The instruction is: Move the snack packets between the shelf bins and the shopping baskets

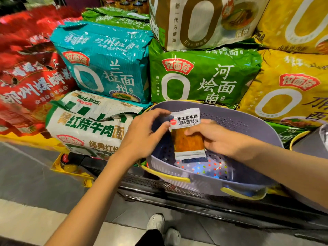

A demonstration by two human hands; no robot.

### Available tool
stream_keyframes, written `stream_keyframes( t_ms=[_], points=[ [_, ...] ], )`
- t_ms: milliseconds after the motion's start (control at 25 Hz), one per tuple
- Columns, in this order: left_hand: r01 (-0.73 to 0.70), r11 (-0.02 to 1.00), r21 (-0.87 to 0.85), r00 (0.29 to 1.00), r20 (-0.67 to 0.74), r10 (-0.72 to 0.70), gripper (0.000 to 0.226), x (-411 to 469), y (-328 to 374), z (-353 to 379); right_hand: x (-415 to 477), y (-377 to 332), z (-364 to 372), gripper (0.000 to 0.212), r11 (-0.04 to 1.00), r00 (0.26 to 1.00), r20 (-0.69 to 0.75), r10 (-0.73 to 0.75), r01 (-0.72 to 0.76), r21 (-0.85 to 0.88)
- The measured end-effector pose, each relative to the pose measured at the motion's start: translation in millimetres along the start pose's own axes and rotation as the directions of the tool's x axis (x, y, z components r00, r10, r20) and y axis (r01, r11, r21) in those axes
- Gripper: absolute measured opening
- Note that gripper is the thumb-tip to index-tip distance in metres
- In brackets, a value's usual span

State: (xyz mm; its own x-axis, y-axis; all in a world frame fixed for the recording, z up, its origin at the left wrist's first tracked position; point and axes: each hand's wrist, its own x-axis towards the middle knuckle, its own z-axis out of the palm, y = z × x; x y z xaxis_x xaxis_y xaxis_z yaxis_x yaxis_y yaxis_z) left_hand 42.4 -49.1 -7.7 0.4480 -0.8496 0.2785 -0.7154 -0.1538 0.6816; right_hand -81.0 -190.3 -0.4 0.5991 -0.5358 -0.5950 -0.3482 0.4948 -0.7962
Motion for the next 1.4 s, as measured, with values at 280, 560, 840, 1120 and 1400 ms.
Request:
stream_keyframes(
  t_ms=[280, 560, 840, 1120, 1400],
  points=[
    [-0.061, 0.996, 0.063, 0.996, -0.067, 0.066, 0.046, -26, 16, -21, -86, -22, -10, 0.03, 0.931, 0.98, -0.109, -0.165, 0.192, 0.31],
    [-0.137, 0.99, -0.023, 0.989, -0.065, 0.136, 0.047, -136, 12, -42, -194, 50, 36, 0.035, 0.783, 0.878, -0.191, -0.438, 0.478, 0.398],
    [0.018, 0.996, -0.085, 0.967, 0.254, 0.004, 0.036, -278, -27, -8, -247, 245, 60, 0.053, 0.882, 0.966, -0.209, -0.152, 0.228, 0.413],
    [0.016, 0.994, -0.11, 0.693, 0.718, 0.069, 0.044, -375, 20, 100, -327, 435, 24, 0.037, 0.655, 0.817, -0.519, 0.25, 0.252, 0.712],
    [-0.094, 0.972, -0.216, 0.332, 0.914, 0.235, 0.036, -448, 153, 236, -459, 564, -28, 0.032, 0.278, 0.609, -0.63, 0.483, 0.575, 0.769]
  ],
)
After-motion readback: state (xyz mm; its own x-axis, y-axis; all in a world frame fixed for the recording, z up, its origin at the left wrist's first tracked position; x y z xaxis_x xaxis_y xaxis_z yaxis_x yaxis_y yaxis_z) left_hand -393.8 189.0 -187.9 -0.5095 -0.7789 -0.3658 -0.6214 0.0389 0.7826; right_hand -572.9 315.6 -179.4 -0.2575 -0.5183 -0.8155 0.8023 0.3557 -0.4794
